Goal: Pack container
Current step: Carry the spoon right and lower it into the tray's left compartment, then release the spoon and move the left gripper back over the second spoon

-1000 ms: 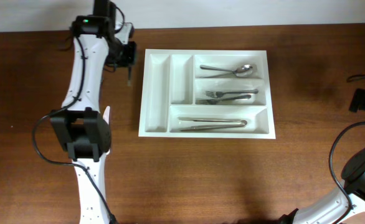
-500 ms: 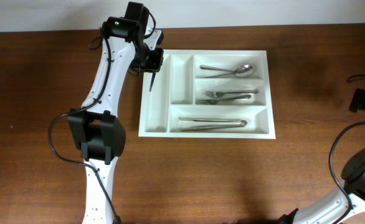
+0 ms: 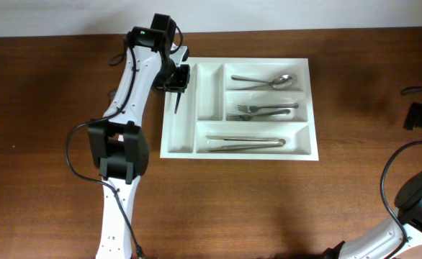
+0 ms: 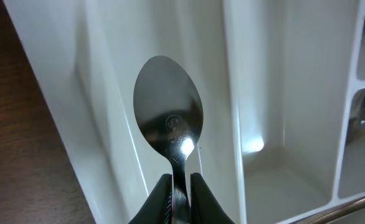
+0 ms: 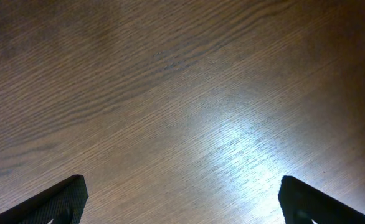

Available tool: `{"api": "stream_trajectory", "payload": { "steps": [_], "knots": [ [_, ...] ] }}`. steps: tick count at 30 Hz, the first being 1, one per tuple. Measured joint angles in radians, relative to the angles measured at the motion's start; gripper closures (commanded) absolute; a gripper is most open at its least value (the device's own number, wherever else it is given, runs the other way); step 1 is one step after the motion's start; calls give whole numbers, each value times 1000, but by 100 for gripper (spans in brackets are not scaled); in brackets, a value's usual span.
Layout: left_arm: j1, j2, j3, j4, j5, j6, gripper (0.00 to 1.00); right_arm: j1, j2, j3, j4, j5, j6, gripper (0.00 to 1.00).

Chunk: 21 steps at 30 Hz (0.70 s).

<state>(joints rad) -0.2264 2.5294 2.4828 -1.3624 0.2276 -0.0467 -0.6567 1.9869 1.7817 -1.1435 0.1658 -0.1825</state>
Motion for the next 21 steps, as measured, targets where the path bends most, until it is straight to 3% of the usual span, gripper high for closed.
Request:
{"api": "stream_trajectory", "payload": {
  "steps": [4,7,17,21],
  "knots": [
    [0,1,0,1,0,-3,87,0,0,0,0,0,-1,1],
    [0,1,0,1,1,-5,78,0,0,0,0,0,0,1],
    [0,1,0,35,0,-11,63,0,0,0,0,0,0,1],
    [3,1,27,43,0,-8,44,0,0,0,0,0,-1,1]
  ]
}}
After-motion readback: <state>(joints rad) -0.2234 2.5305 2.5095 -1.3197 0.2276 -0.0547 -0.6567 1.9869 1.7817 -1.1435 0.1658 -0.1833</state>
